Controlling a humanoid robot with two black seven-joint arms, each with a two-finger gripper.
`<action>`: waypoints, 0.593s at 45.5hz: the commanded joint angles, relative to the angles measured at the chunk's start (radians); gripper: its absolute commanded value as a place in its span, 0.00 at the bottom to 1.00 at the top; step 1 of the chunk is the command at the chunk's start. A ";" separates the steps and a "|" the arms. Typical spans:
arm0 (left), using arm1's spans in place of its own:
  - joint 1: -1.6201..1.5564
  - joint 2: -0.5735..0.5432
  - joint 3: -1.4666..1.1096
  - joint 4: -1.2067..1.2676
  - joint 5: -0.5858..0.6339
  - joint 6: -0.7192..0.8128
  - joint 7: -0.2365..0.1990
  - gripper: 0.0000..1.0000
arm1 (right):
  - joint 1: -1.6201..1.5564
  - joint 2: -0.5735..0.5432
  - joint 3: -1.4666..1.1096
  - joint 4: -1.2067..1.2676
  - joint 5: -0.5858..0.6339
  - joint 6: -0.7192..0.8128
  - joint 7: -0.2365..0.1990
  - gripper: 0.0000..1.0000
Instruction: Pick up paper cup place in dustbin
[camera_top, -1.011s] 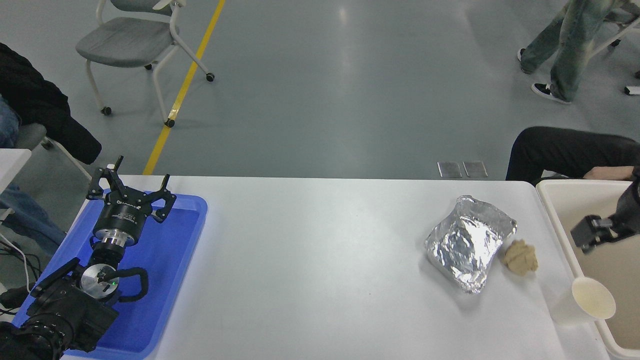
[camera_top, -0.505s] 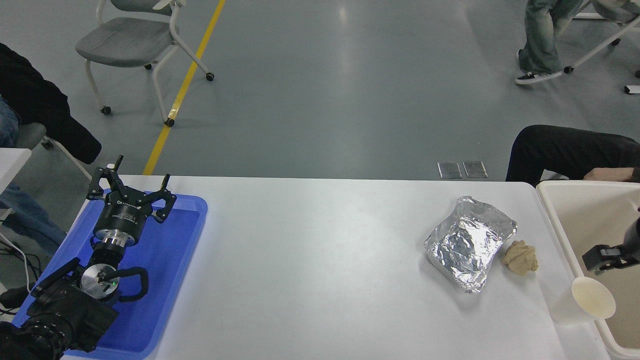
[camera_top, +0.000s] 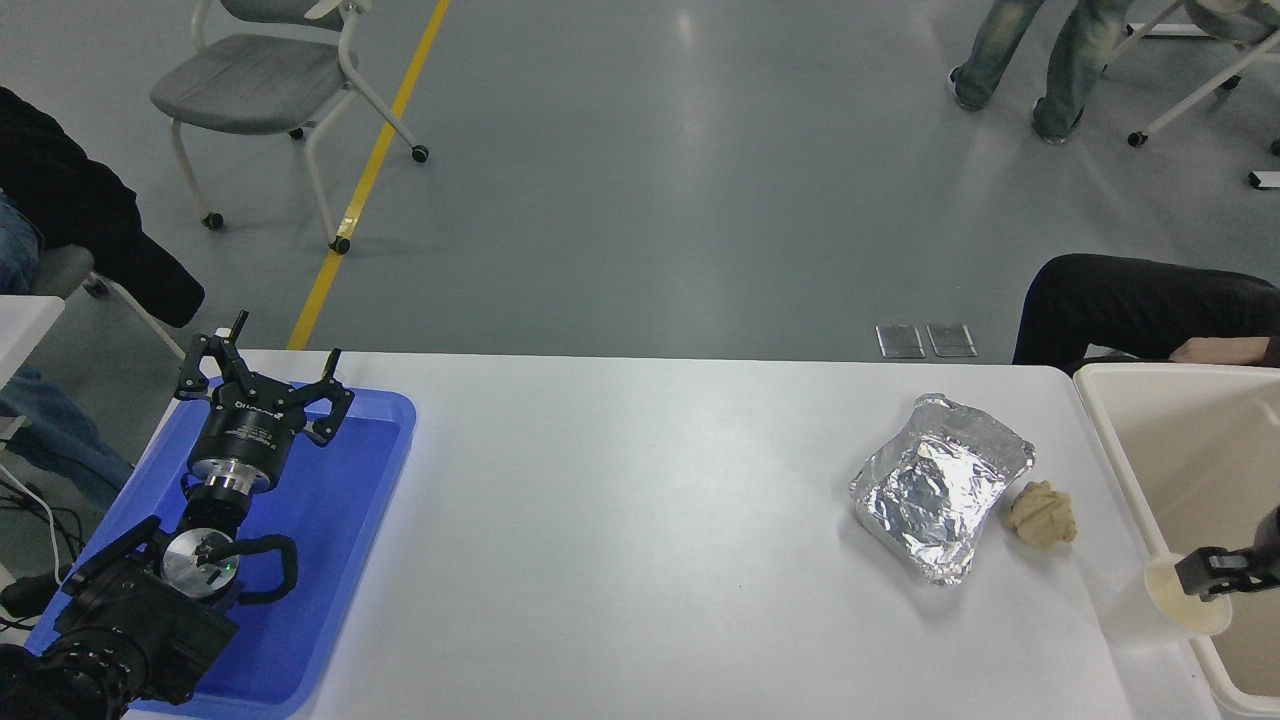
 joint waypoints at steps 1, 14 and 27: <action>0.000 0.001 0.000 -0.001 0.000 0.000 0.000 1.00 | -0.092 0.003 0.065 -0.053 -0.006 -0.024 0.000 1.00; 0.000 0.001 0.000 0.002 0.000 0.000 0.000 1.00 | -0.151 0.021 0.109 -0.100 -0.006 -0.064 0.000 0.91; 0.000 0.000 0.000 -0.001 0.000 0.000 0.000 1.00 | -0.156 0.029 0.119 -0.100 -0.003 -0.063 0.001 0.22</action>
